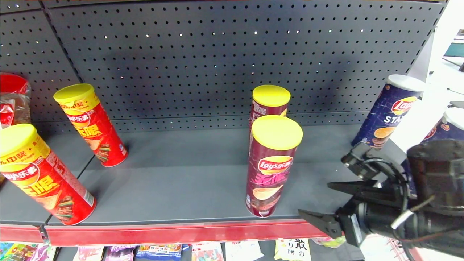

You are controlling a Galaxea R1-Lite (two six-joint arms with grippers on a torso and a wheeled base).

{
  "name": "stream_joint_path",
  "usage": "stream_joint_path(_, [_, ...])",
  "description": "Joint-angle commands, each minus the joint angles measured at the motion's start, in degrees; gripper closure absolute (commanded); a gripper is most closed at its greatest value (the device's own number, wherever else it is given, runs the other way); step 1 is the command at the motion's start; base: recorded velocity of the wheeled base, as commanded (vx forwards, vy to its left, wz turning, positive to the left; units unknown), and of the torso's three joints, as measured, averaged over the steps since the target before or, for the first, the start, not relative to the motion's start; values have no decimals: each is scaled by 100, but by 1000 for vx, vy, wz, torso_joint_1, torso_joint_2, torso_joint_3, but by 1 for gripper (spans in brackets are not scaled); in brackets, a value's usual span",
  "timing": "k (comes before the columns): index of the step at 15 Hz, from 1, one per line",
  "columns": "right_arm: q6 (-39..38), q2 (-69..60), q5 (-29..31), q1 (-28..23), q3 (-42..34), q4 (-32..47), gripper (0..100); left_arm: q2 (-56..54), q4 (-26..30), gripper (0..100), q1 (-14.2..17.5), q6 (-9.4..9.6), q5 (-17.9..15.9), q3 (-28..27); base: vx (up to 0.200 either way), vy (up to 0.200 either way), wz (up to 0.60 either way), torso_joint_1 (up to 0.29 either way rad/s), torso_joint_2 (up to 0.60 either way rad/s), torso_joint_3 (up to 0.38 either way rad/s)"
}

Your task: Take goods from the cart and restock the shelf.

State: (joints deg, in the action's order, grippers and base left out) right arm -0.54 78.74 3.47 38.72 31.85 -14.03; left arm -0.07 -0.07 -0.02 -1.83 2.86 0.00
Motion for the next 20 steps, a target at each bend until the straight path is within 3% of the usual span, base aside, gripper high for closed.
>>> stream_joint_path(1, [27, -1669, -22, 101, -830, 6, 0, 7, -1, 0, 2, -2, 4, 0, 0, 0, 0, 0, 0, 0])
stream_joint_path(8, [150, -4226, -330, -84, -1779, 357, 0, 7, -1, 0, 2, -2, 4, 0, 0, 0, 0, 0, 0, 0])
stream_joint_path(11, [423, -5589, -1560, -1551, -1999, 1245, 0, 7, -1, 0, 2, -2, 4, 0, 0, 0, 0, 0, 0, 0])
stream_joint_path(12, [484, -5817, -1648, -1833, -1999, 1368, 0, 7, -1, 0, 2, -2, 4, 0, 0, 0, 0, 0, 0, 0])
stream_joint_path(16, [1047, -7303, -1675, -2887, -2579, 1693, 0, 7, -1, 0, -6, -2, 4, 0, 0, 0, 0, 0, 0, 0])
stream_joint_path(18, [871, -7285, -1534, -2905, -2966, 1306, 0, 7, -1, 0, 2, -2, 4, 0, 0, 0, 0, 0, 0, 0])
stream_joint_path(20, [194, -7285, -629, -2984, -3185, 1052, 0, 7, -1, 0, -6, -2, 4, 0, 0, 0, 0, 0, 0, 0])
